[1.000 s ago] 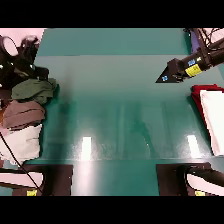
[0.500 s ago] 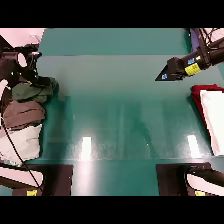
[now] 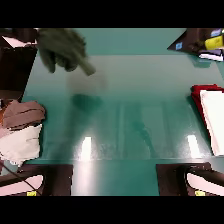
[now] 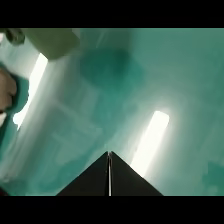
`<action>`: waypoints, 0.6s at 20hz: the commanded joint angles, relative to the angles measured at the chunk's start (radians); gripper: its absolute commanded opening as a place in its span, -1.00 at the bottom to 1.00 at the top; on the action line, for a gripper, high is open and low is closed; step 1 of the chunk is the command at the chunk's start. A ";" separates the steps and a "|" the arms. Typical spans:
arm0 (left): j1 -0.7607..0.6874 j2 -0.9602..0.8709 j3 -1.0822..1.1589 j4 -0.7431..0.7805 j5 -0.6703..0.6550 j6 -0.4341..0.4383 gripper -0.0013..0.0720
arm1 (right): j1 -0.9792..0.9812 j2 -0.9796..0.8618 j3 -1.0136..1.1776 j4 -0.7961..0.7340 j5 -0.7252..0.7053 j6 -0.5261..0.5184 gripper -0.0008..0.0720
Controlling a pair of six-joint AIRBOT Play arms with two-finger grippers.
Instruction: Fold the shirts.
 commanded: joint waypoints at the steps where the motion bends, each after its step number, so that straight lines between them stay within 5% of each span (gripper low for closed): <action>1: -0.085 0.096 0.055 -0.303 -0.089 0.117 -0.88 | -0.025 0.000 0.093 -0.001 -0.034 0.001 -0.92; 10: -0.235 -0.064 -0.248 -0.366 -0.082 0.134 -0.88 | -0.024 0.055 0.058 0.007 -0.023 0.001 -0.92; 11: -0.235 -0.112 -0.280 -0.367 -0.062 0.112 -0.64 | -0.024 0.068 0.033 0.006 -0.024 0.001 -0.92; 12: -0.235 -0.154 -0.301 -0.367 -0.050 0.076 0.12 | -0.024 0.080 0.009 0.006 -0.025 0.001 -0.92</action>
